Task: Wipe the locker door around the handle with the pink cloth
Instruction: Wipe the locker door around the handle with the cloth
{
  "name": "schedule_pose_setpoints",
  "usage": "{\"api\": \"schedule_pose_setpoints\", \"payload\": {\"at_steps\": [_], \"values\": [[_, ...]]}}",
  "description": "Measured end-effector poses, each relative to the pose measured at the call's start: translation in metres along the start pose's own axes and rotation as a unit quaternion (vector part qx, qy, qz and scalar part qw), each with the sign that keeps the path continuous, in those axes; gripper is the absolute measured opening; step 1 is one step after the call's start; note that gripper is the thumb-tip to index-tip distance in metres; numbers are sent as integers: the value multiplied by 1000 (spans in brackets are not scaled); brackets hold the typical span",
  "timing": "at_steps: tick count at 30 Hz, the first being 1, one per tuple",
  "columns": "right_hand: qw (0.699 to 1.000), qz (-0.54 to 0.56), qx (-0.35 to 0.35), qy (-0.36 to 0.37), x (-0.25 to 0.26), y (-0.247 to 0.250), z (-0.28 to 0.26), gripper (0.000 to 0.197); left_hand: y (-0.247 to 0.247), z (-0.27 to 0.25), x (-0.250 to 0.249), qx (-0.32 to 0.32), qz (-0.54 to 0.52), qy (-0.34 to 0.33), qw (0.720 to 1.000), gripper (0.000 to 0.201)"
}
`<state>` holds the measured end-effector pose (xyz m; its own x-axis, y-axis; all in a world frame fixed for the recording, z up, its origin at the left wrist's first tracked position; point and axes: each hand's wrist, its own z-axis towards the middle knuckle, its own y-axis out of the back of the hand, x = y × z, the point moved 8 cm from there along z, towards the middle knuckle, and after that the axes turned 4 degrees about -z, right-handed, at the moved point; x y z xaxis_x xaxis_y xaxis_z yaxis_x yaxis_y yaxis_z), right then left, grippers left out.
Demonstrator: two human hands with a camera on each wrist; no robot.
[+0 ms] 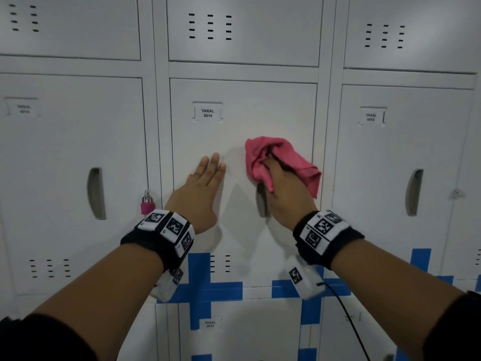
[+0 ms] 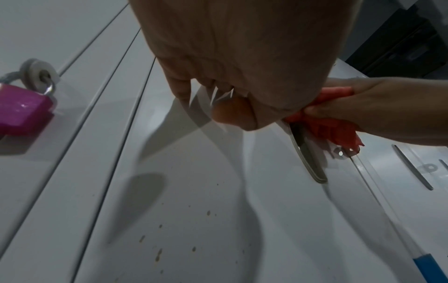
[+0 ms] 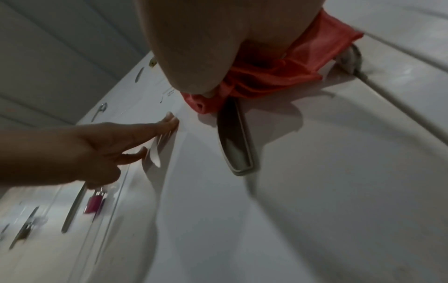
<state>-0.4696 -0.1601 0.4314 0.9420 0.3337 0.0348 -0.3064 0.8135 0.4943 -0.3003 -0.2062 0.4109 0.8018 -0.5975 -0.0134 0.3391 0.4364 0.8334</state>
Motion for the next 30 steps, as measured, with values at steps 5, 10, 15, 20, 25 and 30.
{"api": "schedule_pose_setpoints", "payload": {"at_steps": [5, 10, 15, 20, 25, 30], "values": [[989, -71, 70, 109, 22, -29, -12, 36, 4, -2, -4, -18, -20, -13, 1000, 90], [963, -123, 160, 181, 26, -55, -59, 36, 5, -3, -5, 13, -5, -12, 1000, 84], [961, -123, 185, 167, 8, -59, -95, 45, 4, -2, -1, 11, -4, -5, 1000, 94], [983, -106, 134, 75, -18, -46, -108, 53, 3, -2, -1, 1, -4, -1, 1000, 95], [1000, -18, 16, -3, -19, -16, -68, 52, 3, -2, -1, -7, -5, -5, 1000, 95], [999, 22, -36, -6, -9, -1, -26, 46, 4, -3, -2, -9, -6, -5, 1000, 95]]}}
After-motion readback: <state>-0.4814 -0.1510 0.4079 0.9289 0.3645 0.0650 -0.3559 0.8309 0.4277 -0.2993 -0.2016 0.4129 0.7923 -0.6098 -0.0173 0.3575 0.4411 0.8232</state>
